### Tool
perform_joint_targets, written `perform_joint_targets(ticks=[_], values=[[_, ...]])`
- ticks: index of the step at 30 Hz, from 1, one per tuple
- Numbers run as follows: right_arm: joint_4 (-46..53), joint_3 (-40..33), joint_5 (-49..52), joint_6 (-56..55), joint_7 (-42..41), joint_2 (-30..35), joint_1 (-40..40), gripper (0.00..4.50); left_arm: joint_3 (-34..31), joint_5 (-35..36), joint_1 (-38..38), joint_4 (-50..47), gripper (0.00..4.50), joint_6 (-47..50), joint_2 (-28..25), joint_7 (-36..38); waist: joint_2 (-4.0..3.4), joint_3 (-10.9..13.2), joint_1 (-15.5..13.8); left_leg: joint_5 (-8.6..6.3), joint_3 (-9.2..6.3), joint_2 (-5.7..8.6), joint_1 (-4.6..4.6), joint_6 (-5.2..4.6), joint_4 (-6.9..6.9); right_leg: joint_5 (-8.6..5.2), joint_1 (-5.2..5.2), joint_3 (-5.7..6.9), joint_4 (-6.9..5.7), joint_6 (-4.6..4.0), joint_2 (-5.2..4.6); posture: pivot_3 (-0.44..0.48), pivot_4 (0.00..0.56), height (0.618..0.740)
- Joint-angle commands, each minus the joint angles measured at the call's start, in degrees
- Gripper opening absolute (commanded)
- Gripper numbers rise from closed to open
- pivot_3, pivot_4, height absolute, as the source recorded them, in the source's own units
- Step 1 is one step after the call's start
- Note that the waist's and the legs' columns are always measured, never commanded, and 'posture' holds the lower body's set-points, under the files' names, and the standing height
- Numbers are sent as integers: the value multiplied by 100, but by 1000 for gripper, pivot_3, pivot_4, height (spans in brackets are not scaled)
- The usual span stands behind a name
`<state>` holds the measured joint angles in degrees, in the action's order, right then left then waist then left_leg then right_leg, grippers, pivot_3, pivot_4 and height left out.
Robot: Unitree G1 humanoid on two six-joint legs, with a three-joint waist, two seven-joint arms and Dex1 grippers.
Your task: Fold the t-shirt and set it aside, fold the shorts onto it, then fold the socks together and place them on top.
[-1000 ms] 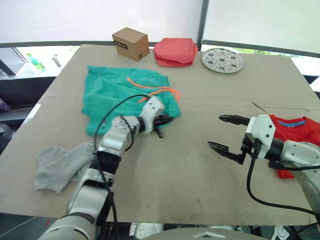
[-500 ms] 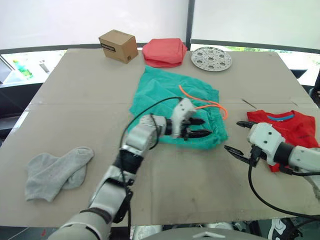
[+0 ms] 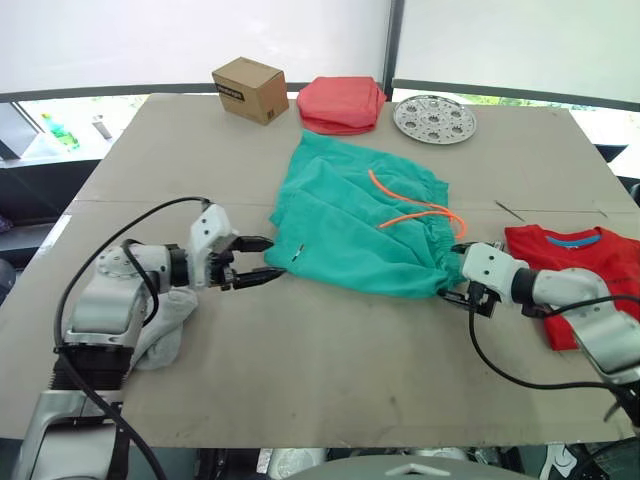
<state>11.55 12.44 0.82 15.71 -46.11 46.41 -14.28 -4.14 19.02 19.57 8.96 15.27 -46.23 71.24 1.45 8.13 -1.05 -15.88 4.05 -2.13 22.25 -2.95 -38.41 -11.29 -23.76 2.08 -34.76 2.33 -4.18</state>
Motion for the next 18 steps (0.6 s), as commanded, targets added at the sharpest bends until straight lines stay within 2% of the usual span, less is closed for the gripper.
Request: perform_joint_targets(ticks=[1,9,15,18], values=[[-194,34,-246,-344,-87,5,-202,4500,62,-490,176,746,3467,-1331,-98,87,0,0,1,0,-1,0,3,0,1,1,-1,1,1,-1,0,0,150,740],[-12,-81,-400,-298,-23,-136,-70,4500,441,-1298,667,2550,3467,-3923,45,17,4,-4,30,1,8,-4,7,1,2,3,-1,3,0,-3,4,0,150,740],[144,-144,-458,-192,105,-240,131,4500,694,-1675,1154,3349,3467,-5137,339,-234,11,-8,21,1,9,-4,6,1,-2,4,0,5,-5,-2,2,0,150,740],[150,-156,-457,-178,123,-302,140,4500,783,-1788,1387,3605,3467,-5428,542,-401,11,-9,25,1,8,-3,6,1,-6,5,2,6,-9,-2,3,0,150,740]])
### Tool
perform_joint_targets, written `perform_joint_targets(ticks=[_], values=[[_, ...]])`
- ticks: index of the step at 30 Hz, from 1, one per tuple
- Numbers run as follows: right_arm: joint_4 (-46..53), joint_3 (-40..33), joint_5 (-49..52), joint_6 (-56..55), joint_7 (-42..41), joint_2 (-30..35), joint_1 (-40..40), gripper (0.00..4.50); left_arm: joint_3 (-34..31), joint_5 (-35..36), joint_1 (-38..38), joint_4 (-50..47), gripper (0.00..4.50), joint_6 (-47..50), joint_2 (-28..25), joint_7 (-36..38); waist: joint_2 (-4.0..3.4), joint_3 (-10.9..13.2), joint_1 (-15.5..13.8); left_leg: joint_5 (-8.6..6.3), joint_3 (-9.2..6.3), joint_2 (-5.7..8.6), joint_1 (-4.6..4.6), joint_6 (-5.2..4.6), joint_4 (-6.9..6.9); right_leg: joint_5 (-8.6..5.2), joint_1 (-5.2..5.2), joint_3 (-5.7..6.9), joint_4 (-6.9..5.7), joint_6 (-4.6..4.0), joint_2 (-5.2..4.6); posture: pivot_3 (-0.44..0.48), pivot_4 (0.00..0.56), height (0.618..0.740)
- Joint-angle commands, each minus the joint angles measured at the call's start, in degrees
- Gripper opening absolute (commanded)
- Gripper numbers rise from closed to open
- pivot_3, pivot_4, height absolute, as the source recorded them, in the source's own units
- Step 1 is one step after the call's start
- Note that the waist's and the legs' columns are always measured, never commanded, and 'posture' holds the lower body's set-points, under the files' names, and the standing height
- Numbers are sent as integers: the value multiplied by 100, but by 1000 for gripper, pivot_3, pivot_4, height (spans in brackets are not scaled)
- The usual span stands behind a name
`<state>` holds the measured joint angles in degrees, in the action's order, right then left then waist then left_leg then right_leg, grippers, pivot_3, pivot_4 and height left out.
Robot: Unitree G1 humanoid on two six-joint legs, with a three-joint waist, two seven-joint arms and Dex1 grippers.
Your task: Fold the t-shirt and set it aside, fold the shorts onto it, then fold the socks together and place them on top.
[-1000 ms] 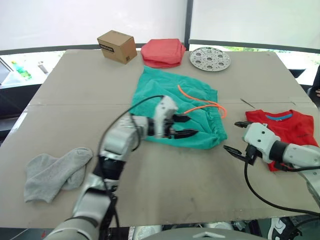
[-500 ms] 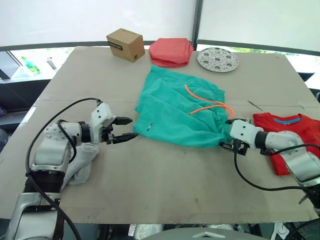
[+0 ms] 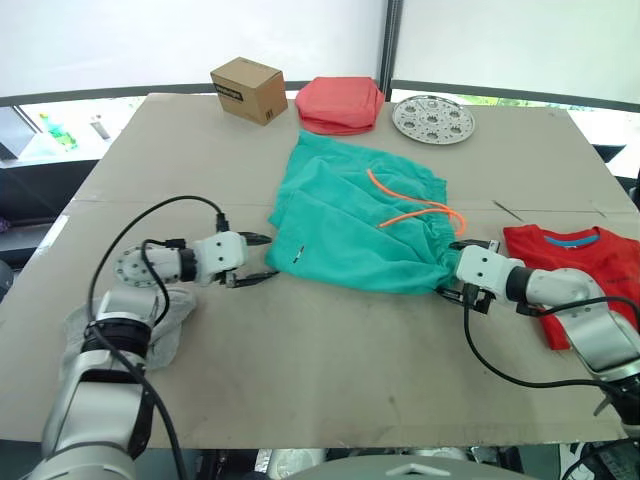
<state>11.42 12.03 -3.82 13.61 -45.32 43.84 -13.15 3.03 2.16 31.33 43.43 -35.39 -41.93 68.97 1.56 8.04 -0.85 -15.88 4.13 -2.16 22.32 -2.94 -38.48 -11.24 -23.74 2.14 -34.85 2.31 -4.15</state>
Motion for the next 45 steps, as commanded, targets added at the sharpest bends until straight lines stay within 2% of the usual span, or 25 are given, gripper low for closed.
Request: perform_joint_targets(ticks=[1,5,6,7,11,13,15,22,25,27,29,31,32,34,35,36,38,40,41,42,45], values=[[149,-125,12,36,42,-67,9,4500,147,-192,261,237,3467,-458,160,-189,0,0,5,0,1,0,0,0,0,0,0,0,-3,0,1,0,150,740],[53,-125,39,50,-17,-110,-54,4500,369,-382,348,511,3467,-724,240,-162,-2,-1,15,0,12,-1,-3,0,2,-1,0,1,-5,-1,9,0,150,740],[-5,-120,75,82,-58,-129,-88,3987,381,-339,361,565,2964,-681,254,-70,-2,-1,15,0,14,-1,-6,0,3,-1,0,1,-6,-1,10,0,150,740],[-64,-103,85,82,-100,-136,-116,3728,386,-300,373,611,2751,-649,255,4,-3,-1,14,0,15,-1,-9,0,4,-1,3,1,-6,-1,10,0,150,740],[-339,-39,-53,-108,-126,-152,-250,1718,391,-189,413,699,753,-580,227,208,-3,-1,7,0,14,-2,-11,0,-1,0,6,0,-9,1,6,0,150,740],[-497,-21,-67,-172,-205,-132,-352,763,349,-85,391,684,4,-490,220,281,-3,-1,9,0,9,-3,-12,-1,-2,0,6,-1,-9,2,6,0,150,740],[-549,-28,-11,-147,-368,-61,-386,43,287,37,326,645,0,-374,196,348,-3,-1,13,0,7,-3,-13,-1,-2,0,6,-2,-10,2,6,0,150,740],[-180,-464,832,439,-924,-12,-354,43,90,474,5,326,0,189,80,547,-5,0,32,0,4,-6,-12,-1,3,-1,5,-2,-10,0,10,0,150,740],[62,-485,976,489,-1116,128,-156,43,-19,838,-259,-205,0,844,19,785,-5,0,47,0,2,-9,-13,-1,4,-1,5,-2,-10,0,10,0,150,740],[406,-576,1273,731,-1252,198,59,43,-55,1187,-642,-983,0,1634,-160,1045,-5,0,46,0,1,-10,-13,-1,6,-1,5,-2,-9,-1,9,0,150,740],[1009,-790,1738,1101,-1477,387,416,43,-131,1758,-1351,-2253,0,2827,-629,1415,-6,2,61,0,1,-12,-12,0,6,-1,4,-3,-8,-1,7,0,150,740],[1340,-919,1988,1311,-1561,515,609,43,-212,2079,-1778,-3024,0,3548,-922,1539,-11,6,93,-1,2,-16,-4,0,10,-2,-7,-6,-5,-1,5,0,150,740],[1743,-1243,2415,1652,-1671,677,817,43,-438,2563,-2218,-3623,0,4349,-1434,1813,-13,7,94,-1,1,-17,-1,0,10,-2,-9,-6,-3,0,3,0,150,740],[2546,-2099,3494,2433,-1991,1074,1177,43,-979,4198,-3030,-4525,0,6098,-2819,2241,-14,10,97,-1,1,-15,-3,0,10,-3,-8,-6,-2,0,2,0,150,740],[2827,-2521,4074,2811,-2097,1240,1252,43,-1291,5002,-3204,-4745,0,6977,-3347,2339,-8,23,82,-1,-4,-17,7,0,8,-3,-19,-3,-2,2,0,0,150,740],[2956,-2764,4410,3027,-2141,1327,1271,43,-1495,5455,-3257,-4824,0,7484,-3596,2353,14,40,105,-1,-5,-17,11,1,4,-15,-28,1,-8,22,-4,0,150,740],[3100,-3352,5273,3448,-2102,1558,1155,43,-1848,5972,-3037,-4630,0,8078,-3858,2353,-31,50,19,2,-21,-31,19,7,3,-14,-33,18,-12,17,-8,0,150,740],[2981,-3479,5571,3611,-1855,1694,720,43,-1771,5717,-2166,-4297,0,7954,-3479,1885,-46,49,-4,1,-17,-16,4,9,8,-18,-22,25,4,26,-17,0,150,740],[2817,-3278,5401,3564,-1652,1685,438,43,-1597,5429,-1663,-4166,0,7759,-3148,1507,-57,55,-12,-8,-7,-8,-10,24,8,-18,-10,27,4,27,-29,0,150,740],[2528,-2846,4929,3373,-1407,1594,68,43,-1282,4885,-1070,-4002,0,7399,-2701,1002,-77,56,-29,-11,-5,-3,-25,29,9,-18,6,29,4,27,-37,0,150,740],[1028,-1098,2849,2418,-528,1041,-1406,43,-441,3284,640,-3144,0,6378,-1291,-401,-39,31,-38,-11,-1,6,-33,30,15,-17,18,29,10,28,-33,0,150,740]])
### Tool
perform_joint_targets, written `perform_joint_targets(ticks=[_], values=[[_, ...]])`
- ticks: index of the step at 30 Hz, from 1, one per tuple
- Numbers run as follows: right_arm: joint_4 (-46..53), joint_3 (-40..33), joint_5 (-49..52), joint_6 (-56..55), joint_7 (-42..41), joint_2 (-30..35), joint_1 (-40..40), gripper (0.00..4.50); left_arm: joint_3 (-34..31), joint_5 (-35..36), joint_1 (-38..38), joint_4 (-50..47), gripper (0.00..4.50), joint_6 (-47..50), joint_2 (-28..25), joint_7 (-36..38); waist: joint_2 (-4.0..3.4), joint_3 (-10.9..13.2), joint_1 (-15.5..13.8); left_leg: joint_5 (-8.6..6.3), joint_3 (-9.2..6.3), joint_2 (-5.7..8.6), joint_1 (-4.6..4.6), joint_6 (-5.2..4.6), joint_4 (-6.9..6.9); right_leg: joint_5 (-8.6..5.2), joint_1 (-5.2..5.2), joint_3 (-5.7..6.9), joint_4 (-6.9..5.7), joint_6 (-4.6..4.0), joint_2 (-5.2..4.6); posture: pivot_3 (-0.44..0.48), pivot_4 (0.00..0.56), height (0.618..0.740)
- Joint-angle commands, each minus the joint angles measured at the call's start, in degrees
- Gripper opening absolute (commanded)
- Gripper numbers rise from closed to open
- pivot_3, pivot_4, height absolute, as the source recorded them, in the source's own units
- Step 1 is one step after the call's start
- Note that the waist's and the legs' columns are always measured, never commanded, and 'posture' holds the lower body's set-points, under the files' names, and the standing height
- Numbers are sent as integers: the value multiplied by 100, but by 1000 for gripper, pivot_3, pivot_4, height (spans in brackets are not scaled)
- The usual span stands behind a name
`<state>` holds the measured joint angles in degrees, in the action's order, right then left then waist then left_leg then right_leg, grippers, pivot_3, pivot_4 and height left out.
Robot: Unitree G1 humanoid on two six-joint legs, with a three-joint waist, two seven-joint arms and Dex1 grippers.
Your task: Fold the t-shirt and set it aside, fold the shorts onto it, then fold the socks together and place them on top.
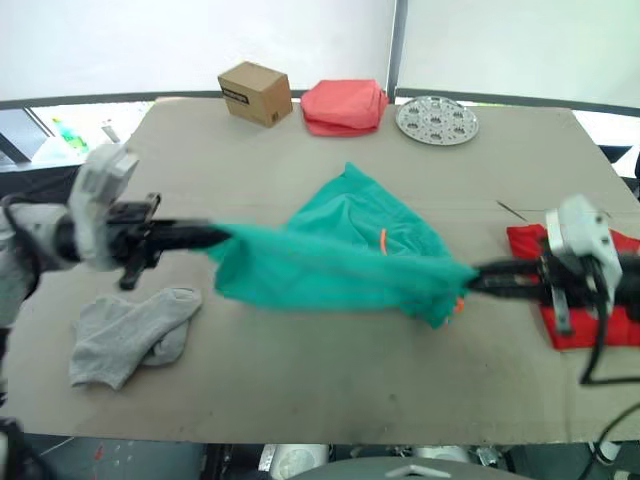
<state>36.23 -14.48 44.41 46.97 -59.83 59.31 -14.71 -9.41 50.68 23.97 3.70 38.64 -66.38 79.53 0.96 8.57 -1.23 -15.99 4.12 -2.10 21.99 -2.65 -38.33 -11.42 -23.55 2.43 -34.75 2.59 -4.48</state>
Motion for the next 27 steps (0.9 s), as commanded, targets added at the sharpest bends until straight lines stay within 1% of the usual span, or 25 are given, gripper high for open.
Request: perform_joint_targets(ticks=[1,2,3,4,5,6,7,9,10,11,12,13,15,17,18,20,22,24,25,26,27], values=[[-2228,1981,-2569,-1222,1345,-912,-1910,43,939,-2069,1926,1322,0,-1451,1617,-1993,58,-15,13,16,1,7,-25,-23,-19,2,30,-7,-18,0,12,0,150,740],[-3072,2255,-3090,-1508,1861,-1351,-2583,43,980,-2432,2406,1795,0,-1842,2003,-2419,73,-11,28,19,1,25,6,-21,-34,11,31,-12,-6,2,37,0,150,740],[-4078,2486,-3687,-2071,2446,-1732,-3395,43,905,-2875,3031,2464,0,-2521,2332,-3257,100,-14,69,20,5,26,11,-20,-31,11,24,-18,-4,1,40,0,150,740],[-4896,2625,-4178,-2642,2925,-1993,-4031,43,778,-3146,3522,3001,0,-3047,2554,-3815,102,-7,96,39,12,29,32,8,-48,45,5,-33,-15,-21,44,0,150,740],[-5441,2702,-4484,-3058,3203,-2138,-4425,43,681,-3311,3833,3375,0,-3407,2680,-4139,108,6,139,48,13,29,64,22,-53,59,-25,-37,-10,-26,47,0,150,740],[-5968,2712,-4692,-3583,3445,-2260,-4860,43,568,-3457,4166,3738,0,-3824,2733,-4469,108,6,169,58,13,30,104,33,-49,79,-66,-39,-10,-14,49,0,150,740],[-6425,2609,-4797,-4040,3710,-2355,-5379,43,400,-3556,4498,4013,0,-4335,2643,-4721,107,5,205,70,9,30,146,47,-34,90,-114,-39,-13,-1,50,0,150,740],[-7106,2485,-4958,-4828,4019,-2433,-6067,43,142,-3653,4963,4439,0,-5092,2493,-4980,89,-8,283,78,20,35,174,59,14,94,-171,-36,-4,5,46,0,150,740],[-7257,2451,-5001,-5129,4045,-2414,-6231,43,49,-3677,5063,4562,0,-5356,2415,-5008,83,-15,311,78,9,37,167,60,36,93,-176,-4,-11,3,42,0,150,740],[-7232,2359,-4944,-5360,3954,-2350,-6312,43,-71,-3705,5028,4562,0,-5633,2200,-4953,82,-24,338,77,11,35,161,60,44,93,-177,33,-16,3,36,0,150,740],[-7120,2258,-4869,-5501,3827,-2283,-6303,43,-179,-3721,4919,4499,0,-5827,1994,-4884,81,-24,364,77,14,30,143,60,87,93,-173,98,-10,3,22,0,150,740],[-6892,2167,-4772,-5545,3648,-2202,-6155,43,-280,-3664,4641,4236,0,-5920,1824,-4681,81,-24,375,76,22,31,116,60,124,93,-160,144,-5,4,2,0,150,740],[-6268,2055,-4562,-5447,3258,-2055,-5543,43,-482,-3374,3761,3365,0,-5689,1636,-4251,77,-27,390,75,45,28,73,58,140,92,-138,218,0,5,-24,0,150,740],[-5520,1989,-4330,-5193,2889,-1941,-4658,43,-630,-3017,2475,2108,0,-5267,1576,-3804,64,-34,374,60,83,-1,62,40,142,90,-115,284,10,4,-43,0,150,740],[-5184,1974,-4253,-5072,2757,-1893,-4160,43,-659,-2913,1748,1462,0,-5150,1582,-3637,58,-29,352,59,87,-7,65,39,127,90,-111,289,7,4,-47,0,150,740],[-4625,1950,-4110,-4768,2591,-1864,-3304,43,-674,-2612,465,313,0,-4739,1674,-3408,43,-15,321,56,106,-8,88,36,92,65,-85,294,30,-36,-68,0,150,740],[-4250,1944,-3965,-4520,2477,-1930,-2490,43,-638,-2203,-897,-650,0,-4106,1824,-3256,28,0,301,53,109,-8,87,28,24,66,-73,288,8,-35,-80,0,150,740],[-4068,2043,-3950,-4413,2304,-1911,-1776,43,-450,-2283,-2158,-1222,0,-4022,1763,-2805,16,8,297,43,92,-14,71,14,-8,62,-63,282,-4,-43,-90,0,150,740],[-4005,2087,-3950,-4390,2216,-1882,-1480,43,-429,-2155,-2676,-1464,0,-3753,1722,-2641,17,6,303,44,94,-13,60,16,-12,65,-60,277,-10,-45,-94,0,150,740],[-3951,2111,-3967,-4332,2162,-1853,-1214,43,-451,-2050,-3123,-1659,0,-3617,1680,-2433,19,5,303,36,96,-14,46,4,-11,67,-53,276,-10,-49,-96,0,150,740],[-3917,2113,-3971,-4310,2086,-1813,-960,43,-461,-2119,-3479,-1782,0,-3628,1638,-2294,17,5,298,24,96,-18,30,2,-11,67,-42,277,-12,-50,-97,0,150,740]])
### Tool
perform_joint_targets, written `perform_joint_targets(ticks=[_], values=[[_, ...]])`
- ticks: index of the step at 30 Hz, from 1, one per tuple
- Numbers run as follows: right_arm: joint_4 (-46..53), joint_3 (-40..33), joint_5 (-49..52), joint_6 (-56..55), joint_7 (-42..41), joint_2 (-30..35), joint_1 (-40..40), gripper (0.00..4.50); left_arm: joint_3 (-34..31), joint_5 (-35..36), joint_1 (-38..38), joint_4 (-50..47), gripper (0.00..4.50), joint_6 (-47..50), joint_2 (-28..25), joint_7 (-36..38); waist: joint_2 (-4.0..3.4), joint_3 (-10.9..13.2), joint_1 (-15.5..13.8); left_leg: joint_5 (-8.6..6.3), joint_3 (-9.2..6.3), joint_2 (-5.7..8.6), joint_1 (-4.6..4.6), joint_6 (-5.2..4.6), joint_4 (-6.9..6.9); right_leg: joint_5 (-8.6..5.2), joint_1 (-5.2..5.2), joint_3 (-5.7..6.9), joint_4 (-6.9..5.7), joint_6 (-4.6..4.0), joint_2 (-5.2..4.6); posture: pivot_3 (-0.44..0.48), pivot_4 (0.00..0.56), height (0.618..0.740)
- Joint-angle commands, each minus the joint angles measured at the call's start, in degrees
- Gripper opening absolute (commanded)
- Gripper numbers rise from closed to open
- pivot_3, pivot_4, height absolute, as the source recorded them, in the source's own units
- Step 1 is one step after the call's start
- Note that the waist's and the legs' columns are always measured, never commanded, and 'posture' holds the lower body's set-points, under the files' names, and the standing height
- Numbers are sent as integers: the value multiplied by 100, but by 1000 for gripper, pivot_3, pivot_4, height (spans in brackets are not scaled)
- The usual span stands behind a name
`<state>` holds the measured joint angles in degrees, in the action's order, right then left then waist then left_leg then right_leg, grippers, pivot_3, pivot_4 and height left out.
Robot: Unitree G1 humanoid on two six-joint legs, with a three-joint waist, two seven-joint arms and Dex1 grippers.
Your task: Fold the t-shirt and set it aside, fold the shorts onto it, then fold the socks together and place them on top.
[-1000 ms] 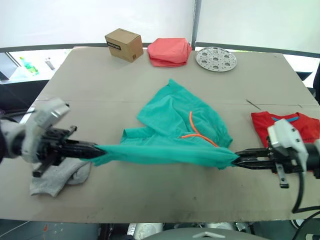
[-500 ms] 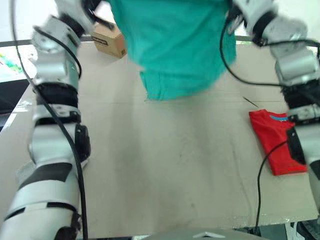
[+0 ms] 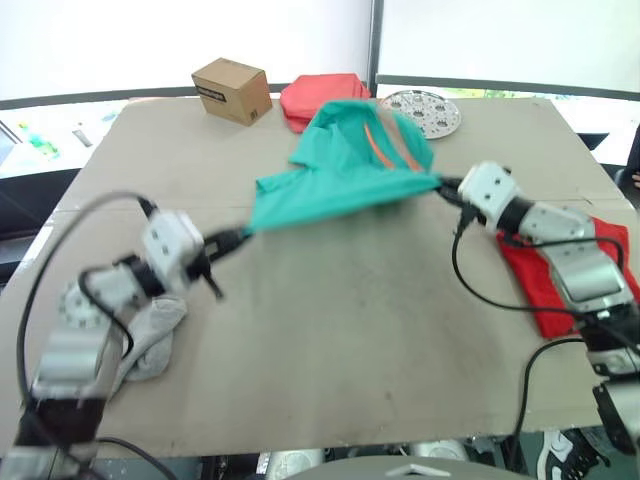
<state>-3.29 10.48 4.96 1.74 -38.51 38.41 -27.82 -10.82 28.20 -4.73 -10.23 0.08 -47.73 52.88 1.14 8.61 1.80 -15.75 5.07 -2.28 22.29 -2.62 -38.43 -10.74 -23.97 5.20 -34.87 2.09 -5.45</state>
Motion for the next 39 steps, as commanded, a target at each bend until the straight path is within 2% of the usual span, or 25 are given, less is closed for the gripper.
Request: perform_joint_targets(ticks=[1,4,8,10,13,15,20,24,26,29,32,34,36,39], values=[[146,-398,3,247,-178,363,671,43,-360,283,-1036,-611,0,522,-347,578,0,0,-22,-6,0,-2,-16,8,0,0,13,2,-2,0,0,0,150,740],[764,-539,240,492,-679,733,1688,43,-565,615,-2058,-1112,0,1102,-687,1204,-11,2,-113,-7,-2,-3,-21,8,1,-2,9,2,-4,-2,3,0,150,740],[1786,-799,813,1088,-1091,1148,2638,43,-999,748,-2984,-1333,0,1418,-1016,1888,-20,-9,-149,-2,0,-4,-23,-20,11,-21,16,1,-4,-30,9,0,150,740],[2217,-886,985,1278,-1326,1399,3018,43,-1268,885,-3297,-1442,0,1610,-1097,2192,-21,-9,-159,-3,-7,-11,-9,-19,10,-28,6,6,0,-24,20,0,150,740],[2963,-1235,1604,1831,-1477,1616,3386,43,-1842,1625,-3081,-1421,0,2265,-1136,2183,-20,-8,-218,-12,-9,-11,-17,-25,9,-38,7,7,3,-10,18,0,150,740],[3201,-1477,1970,2121,-1350,1552,3049,43,-2047,1901,-2270,-1075,0,2504,-1168,1816,-28,-3,-257,-24,-18,-12,-21,-4,4,-38,8,9,1,-9,17,0,150,740],[2311,-1159,1365,2478,-254,913,767,43,-1525,1061,528,328,0,2058,-935,503,-26,3,-261,-25,-29,-8,-9,-2,-5,-38,4,19,12,-7,19,0,150,740],[348,-378,311,2131,378,105,-1775,43,-605,-236,3554,2158,0,1500,-413,-1048,8,-3,-263,-6,-33,16,-12,-27,-14,1,17,-11,-2,-31,46,0,150,740],[-1352,-98,-284,1465,955,-368,-3252,43,-232,-1017,5169,3617,0,738,-214,-1784,12,-2,-255,23,-19,23,-6,19,-11,23,16,-5,-8,-29,63,0,150,740],[-3681,83,-988,18,1883,-637,-5258,43,-42,-1578,7344,5385,0,-491,-207,-2383,15,-1,-207,39,-22,13,71,44,19,34,-52,5,-2,-40,90,0,150,740],[-4806,-62,-1039,-922,2304,-658,-6258,43,-30,-1751,8349,6291,0,-1345,-444,-2411,28,-4,-81,43,-21,18,137,50,35,35,-119,22,32,-38,84,0,150,740],[-5091,-164,-1004,-1332,2283,-578,-6530,43,-22,-1825,8650,6550,0,-1756,-647,-2261,31,-17,3,36,13,23,107,42,65,34,-113,64,23,-38,56,0,150,740],[-5152,-208,-1024,-1556,2193,-461,-6553,43,-101,-1741,8721,6601,0,-1919,-787,-2034,29,-20,68,30,57,21,36,33,127,32,-65,133,36,-35,26,0,150,740],[-4656,-272,-932,-1557,1788,-282,-5993,43,-272,-1505,8124,6181,0,-1927,-984,-1547,26,-16,76,29,86,12,49,32,129,7,-61,171,49,-37,9,0,150,740]])
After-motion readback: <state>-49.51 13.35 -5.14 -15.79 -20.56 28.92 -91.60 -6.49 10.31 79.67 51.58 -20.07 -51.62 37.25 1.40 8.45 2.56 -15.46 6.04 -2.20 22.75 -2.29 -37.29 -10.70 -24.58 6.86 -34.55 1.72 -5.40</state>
